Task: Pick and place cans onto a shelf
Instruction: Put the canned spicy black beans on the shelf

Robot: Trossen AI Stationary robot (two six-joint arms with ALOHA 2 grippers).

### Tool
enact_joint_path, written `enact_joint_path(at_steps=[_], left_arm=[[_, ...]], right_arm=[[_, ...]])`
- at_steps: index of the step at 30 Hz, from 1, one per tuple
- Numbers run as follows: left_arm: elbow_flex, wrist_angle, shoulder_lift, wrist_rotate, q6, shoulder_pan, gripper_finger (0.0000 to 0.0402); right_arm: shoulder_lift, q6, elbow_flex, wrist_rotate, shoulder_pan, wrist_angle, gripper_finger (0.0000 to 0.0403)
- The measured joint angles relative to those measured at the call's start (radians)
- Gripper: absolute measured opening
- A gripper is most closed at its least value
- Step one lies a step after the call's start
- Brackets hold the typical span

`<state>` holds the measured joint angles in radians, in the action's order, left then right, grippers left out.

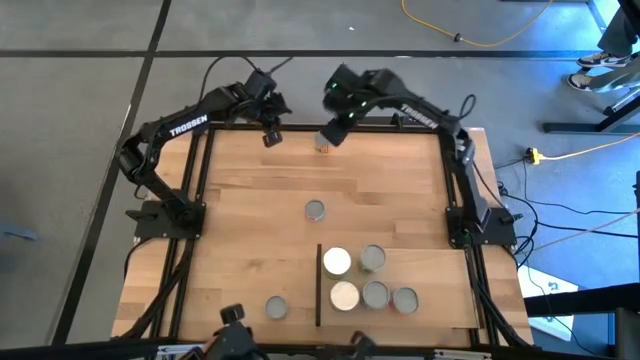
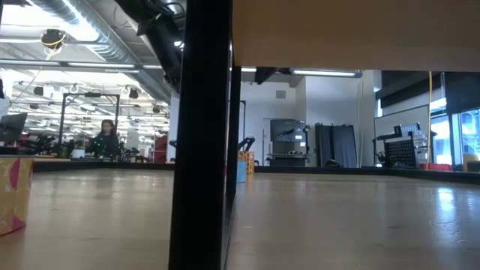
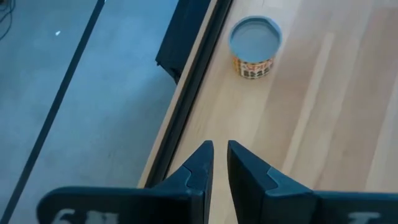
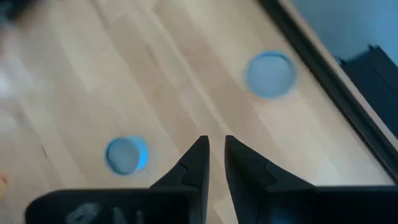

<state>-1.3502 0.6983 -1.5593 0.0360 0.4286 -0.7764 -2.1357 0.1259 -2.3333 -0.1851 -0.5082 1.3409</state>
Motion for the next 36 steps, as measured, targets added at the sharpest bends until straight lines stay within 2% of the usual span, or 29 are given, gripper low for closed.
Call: enact_joint_path(at_steps=[8, 14, 16, 29, 36], left_arm=[[0.0, 0.004, 0.0, 0.007, 0.0, -0.029, 0.0039], [0.0, 0.004, 0.0, 0.007, -0.001, -0.029, 0.0039], [0.0, 0.004, 0.0, 0.007, -0.001, -0.029, 0.0039], [0.0, 0.027, 0.0, -0.001, -0.001, -0.029, 0.0039], [0.0, 0.024, 0.0, -0.053, 0.003, -0.065, 0.0039]], right_arm=[[-0.112, -0.209, 0.0, 0.128, 0.107, -0.07, 0.0053], [-0.172, -0.321, 0.0, 0.367, 0.165, -0.162, 0.0053], [-0.183, -0.353, 0.0, 0.411, 0.178, -0.174, 0.0053], [-0.221, -0.371, 0.0, 0.42, 0.213, -0.194, 0.0053], [-0.22, -0.243, 0.0, 0.419, 0.213, -0.205, 0.0053]])
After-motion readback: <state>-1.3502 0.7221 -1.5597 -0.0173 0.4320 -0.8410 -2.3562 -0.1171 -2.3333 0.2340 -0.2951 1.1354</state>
